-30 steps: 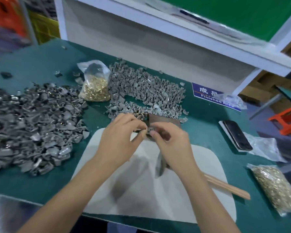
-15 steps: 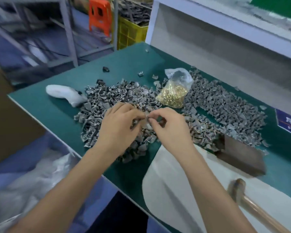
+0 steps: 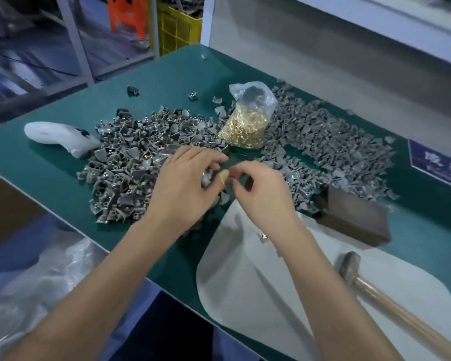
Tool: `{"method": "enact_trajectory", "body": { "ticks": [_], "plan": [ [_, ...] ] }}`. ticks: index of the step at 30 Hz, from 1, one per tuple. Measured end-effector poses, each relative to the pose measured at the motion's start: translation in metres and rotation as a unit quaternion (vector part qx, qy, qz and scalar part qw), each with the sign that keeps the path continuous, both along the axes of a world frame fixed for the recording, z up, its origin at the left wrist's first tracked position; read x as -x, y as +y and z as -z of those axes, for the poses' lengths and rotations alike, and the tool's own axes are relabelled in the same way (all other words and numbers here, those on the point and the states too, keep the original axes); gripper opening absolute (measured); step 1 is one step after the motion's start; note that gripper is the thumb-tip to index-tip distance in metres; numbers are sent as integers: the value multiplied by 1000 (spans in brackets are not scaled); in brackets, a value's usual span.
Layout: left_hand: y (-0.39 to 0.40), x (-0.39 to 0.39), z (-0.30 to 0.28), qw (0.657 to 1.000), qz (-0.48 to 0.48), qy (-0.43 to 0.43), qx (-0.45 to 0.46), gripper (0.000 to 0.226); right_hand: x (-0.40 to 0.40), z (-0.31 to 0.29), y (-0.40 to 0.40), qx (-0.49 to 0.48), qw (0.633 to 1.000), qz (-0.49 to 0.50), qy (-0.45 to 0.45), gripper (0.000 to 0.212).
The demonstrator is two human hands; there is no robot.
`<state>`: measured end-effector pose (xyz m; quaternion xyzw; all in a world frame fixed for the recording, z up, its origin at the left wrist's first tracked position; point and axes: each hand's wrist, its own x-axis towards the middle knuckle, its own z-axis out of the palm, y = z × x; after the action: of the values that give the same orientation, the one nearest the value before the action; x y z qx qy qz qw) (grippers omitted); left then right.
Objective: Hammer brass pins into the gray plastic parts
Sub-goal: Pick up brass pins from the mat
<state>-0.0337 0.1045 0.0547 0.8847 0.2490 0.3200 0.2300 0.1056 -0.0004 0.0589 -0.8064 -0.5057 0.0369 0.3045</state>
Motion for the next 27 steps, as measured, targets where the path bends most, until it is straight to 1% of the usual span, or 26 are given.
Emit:
{"method": "enact_trajectory", "body": {
  "ticks": [3, 6, 9, 12, 15, 17, 19, 21, 24, 27],
  "plan": [
    [-20, -15, 6, 998, 67, 13, 14, 28, -21, 0, -46, 17, 999, 37, -4, 9],
    [-42, -26, 17, 991, 119, 28, 45, 22, -37, 1, -97, 27, 997, 71, 2, 9],
    [-65, -40, 27, 984, 139, 11, 113, 16, -46, 3, -134, 64, 994, 83, 13, 10],
    [-84, -57, 34, 978, 134, -21, 161, 15, -48, 10, -157, 75, 995, 61, 35, 10],
    [-91, -67, 41, 969, 130, -36, 209, 15, -45, 16, -165, 68, 996, 30, 44, 10],
    [-91, -71, 46, 966, 127, -39, 223, 14, -42, 20, -165, 63, 997, 24, 46, 8],
    [-90, -72, 50, 964, 126, -37, 232, 14, -37, 25, -164, 67, 996, 40, 43, 16],
    [-90, -72, 52, 964, 130, -29, 231, 15, -35, 29, -161, 74, 996, 55, 13, 17],
    [-89, -70, 53, 968, 140, -20, 207, 17, -35, 30, -156, 72, 995, 55, -44, 6],
    [-89, -71, 51, 971, 135, -14, 199, 15, -35, 29, -153, 81, 994, 52, -60, 3]
  ]
}}
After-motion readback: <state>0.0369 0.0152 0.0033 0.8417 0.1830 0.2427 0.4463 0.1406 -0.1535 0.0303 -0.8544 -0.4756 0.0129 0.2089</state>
